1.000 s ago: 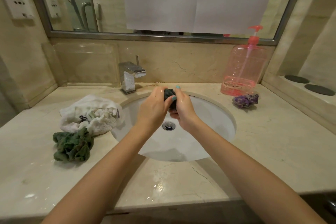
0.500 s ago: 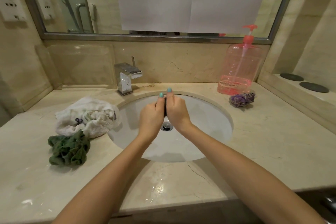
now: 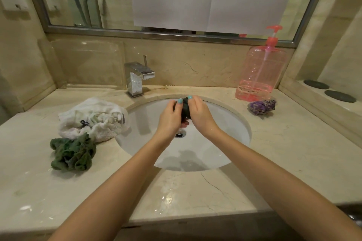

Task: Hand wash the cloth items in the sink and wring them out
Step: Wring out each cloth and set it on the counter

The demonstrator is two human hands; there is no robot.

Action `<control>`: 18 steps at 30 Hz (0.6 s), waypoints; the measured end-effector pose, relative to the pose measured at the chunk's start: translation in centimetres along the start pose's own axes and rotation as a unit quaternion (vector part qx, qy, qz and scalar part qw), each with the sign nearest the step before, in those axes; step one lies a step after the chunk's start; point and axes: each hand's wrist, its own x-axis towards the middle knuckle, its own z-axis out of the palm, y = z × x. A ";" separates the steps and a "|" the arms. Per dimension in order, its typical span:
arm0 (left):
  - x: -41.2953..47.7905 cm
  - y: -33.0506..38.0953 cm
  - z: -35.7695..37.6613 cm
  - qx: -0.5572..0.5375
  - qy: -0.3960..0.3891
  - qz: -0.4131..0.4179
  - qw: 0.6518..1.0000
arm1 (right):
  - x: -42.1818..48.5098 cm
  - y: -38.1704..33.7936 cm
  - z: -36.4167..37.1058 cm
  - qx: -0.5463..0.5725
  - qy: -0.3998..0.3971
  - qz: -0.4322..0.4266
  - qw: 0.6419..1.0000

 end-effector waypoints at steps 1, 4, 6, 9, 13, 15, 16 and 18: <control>0.2 -0.1 -0.2 0.051 0.024 0.057 0.997 | -0.1 -0.3 -0.2 0.028 -0.023 0.039 0.999; 0.4 -0.4 -0.9 0.191 0.039 0.160 0.968 | -0.3 -1.1 -1.7 0.159 -0.171 0.230 0.945; 0.2 -0.7 -1.2 0.267 0.018 0.193 0.944 | -0.1 -1.2 -2.7 0.325 -0.205 0.306 0.871; -0.4 -0.2 -0.8 0.346 0.001 0.220 0.912 | 0.4 -1.7 -2.5 0.387 -0.157 0.306 0.855; -0.9 0.5 -0.4 0.355 0.012 0.212 0.911 | 0.3 -1.7 -1.4 0.248 -0.119 0.196 0.941; -1.2 0.7 -0.5 0.363 0.033 0.220 0.905 | 0.0 -1.8 -1.2 0.237 -0.102 0.167 0.952; -1.2 0.8 -0.6 0.367 0.044 0.222 0.902 | -0.2 -2.0 -1.2 0.236 -0.093 0.156 0.955; -1.4 1.1 -0.6 0.365 0.064 0.205 0.906 | -0.4 -2.4 -0.9 0.229 -0.065 0.122 0.964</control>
